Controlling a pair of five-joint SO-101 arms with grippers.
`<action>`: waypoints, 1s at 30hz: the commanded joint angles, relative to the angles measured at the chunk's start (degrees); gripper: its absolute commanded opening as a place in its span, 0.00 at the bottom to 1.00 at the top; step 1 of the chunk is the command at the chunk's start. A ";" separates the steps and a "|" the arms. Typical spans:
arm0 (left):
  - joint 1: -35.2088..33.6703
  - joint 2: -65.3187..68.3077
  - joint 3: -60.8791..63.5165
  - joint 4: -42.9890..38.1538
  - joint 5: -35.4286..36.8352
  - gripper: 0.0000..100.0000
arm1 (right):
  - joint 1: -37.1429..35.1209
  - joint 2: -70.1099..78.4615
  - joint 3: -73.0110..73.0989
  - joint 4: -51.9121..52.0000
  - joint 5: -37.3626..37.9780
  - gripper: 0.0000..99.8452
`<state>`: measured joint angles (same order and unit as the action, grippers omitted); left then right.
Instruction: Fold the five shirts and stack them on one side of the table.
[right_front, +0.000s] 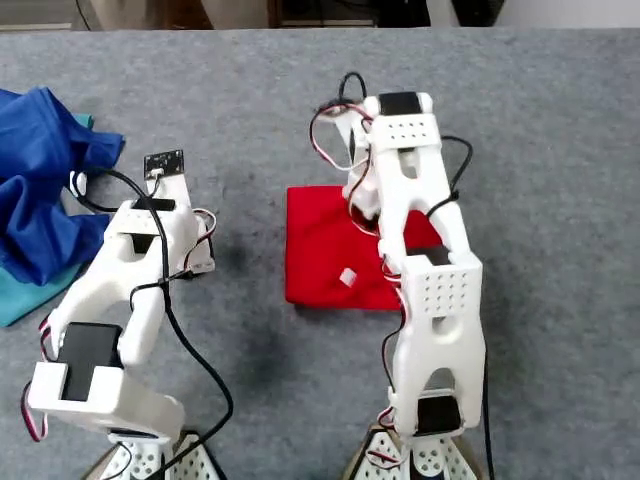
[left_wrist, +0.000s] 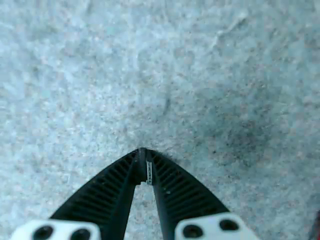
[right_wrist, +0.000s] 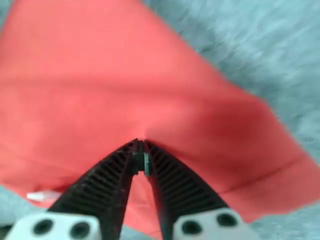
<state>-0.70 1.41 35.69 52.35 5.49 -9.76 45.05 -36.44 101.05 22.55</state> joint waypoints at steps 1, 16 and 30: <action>-0.97 -1.71 0.09 -0.88 -0.18 0.02 | -0.48 -8.04 7.43 1.14 0.35 0.00; -0.97 -1.71 0.09 -0.88 -0.35 0.02 | 16.75 -33.36 41.27 -7.30 13.36 0.00; -0.79 -1.71 0.09 -0.62 -0.26 0.02 | 30.90 -35.74 38.02 -2.81 18.11 0.00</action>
<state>-0.70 1.41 35.69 52.35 5.58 20.40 13.49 6.29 95.52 41.10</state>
